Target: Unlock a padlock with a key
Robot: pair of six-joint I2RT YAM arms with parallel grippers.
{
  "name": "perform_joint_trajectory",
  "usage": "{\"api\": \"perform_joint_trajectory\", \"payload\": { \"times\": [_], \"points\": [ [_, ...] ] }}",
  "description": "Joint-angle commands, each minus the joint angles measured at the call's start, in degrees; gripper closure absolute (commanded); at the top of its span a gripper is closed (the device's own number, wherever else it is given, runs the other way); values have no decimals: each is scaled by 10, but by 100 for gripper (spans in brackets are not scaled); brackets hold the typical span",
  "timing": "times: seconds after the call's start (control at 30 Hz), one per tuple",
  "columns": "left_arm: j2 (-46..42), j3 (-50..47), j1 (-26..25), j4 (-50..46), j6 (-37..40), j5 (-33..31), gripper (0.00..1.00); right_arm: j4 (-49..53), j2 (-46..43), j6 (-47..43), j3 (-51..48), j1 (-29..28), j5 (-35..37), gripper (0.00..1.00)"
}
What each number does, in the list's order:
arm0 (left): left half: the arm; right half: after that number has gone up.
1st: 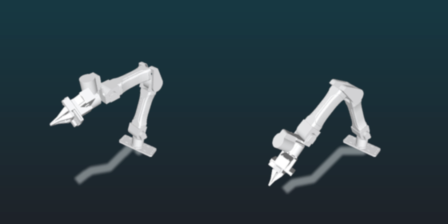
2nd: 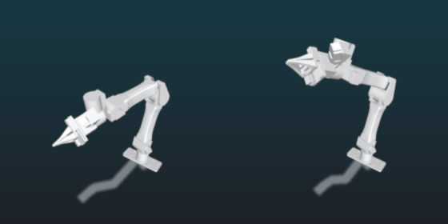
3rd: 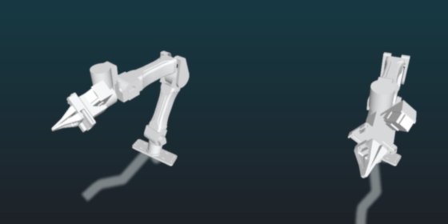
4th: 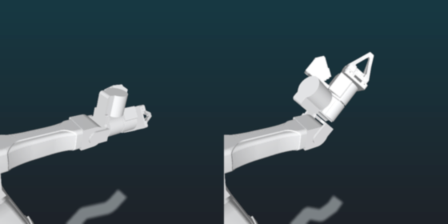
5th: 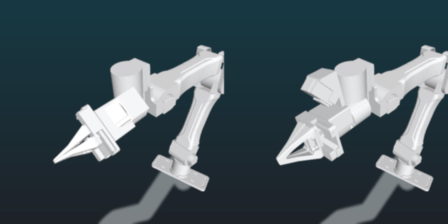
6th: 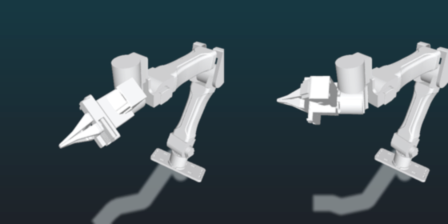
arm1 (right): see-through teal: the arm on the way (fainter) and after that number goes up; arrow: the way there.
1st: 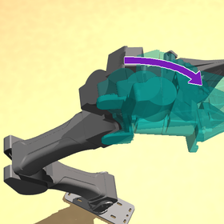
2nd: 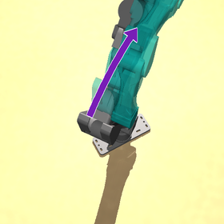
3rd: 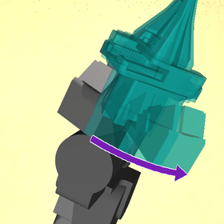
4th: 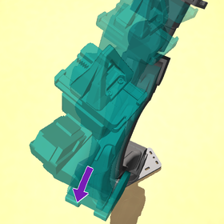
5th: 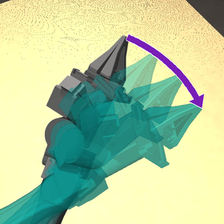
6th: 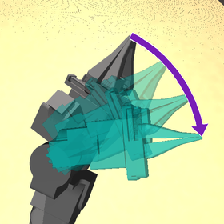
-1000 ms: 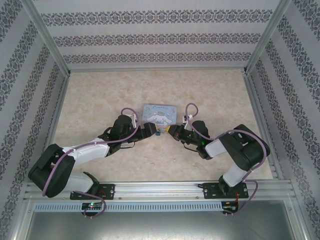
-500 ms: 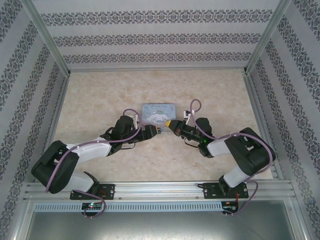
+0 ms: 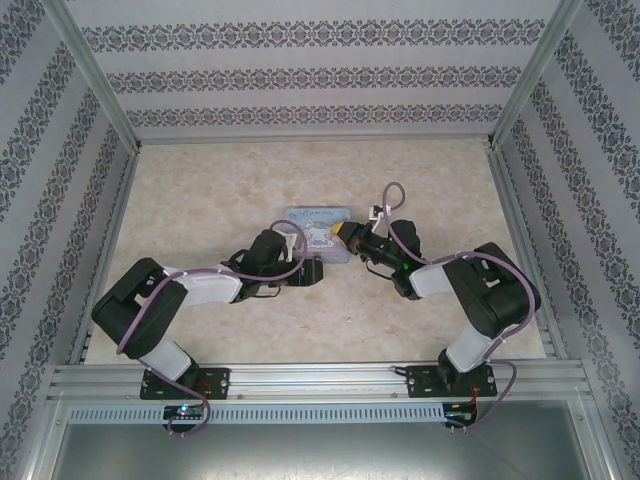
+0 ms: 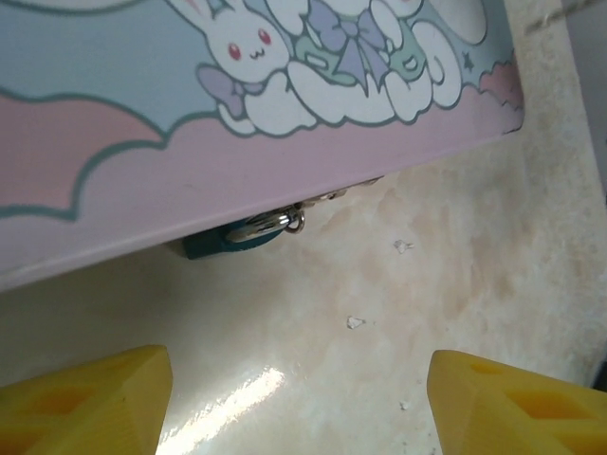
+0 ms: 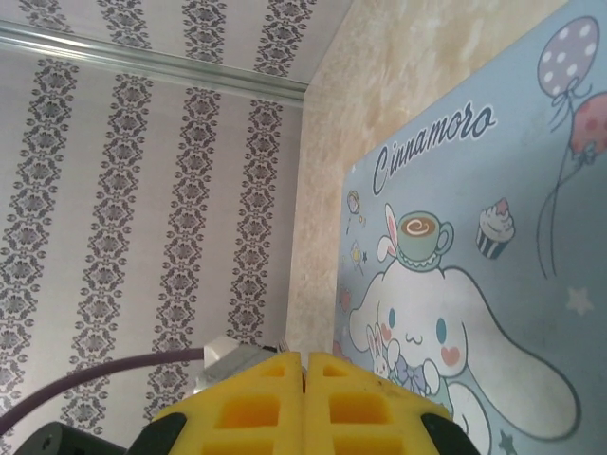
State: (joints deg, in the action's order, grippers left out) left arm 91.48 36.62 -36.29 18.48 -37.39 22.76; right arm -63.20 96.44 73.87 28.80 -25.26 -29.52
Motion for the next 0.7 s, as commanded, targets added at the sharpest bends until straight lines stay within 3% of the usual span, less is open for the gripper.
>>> {"api": "perform_joint_trajectory", "payload": {
  "times": [0.0, 0.43, 0.67],
  "points": [
    [20, 14, -8, 14, 52, -22, 29, -10, 17, 8, 21, 2, 13, 100],
    [56, 17, -29, 61, 133, -101, 34, -18, 67, 13, 41, 4, 12, 100],
    [84, 19, -40, 97, 138, -123, 35, -31, 91, 20, 44, 5, 11, 100]
  ]
}}
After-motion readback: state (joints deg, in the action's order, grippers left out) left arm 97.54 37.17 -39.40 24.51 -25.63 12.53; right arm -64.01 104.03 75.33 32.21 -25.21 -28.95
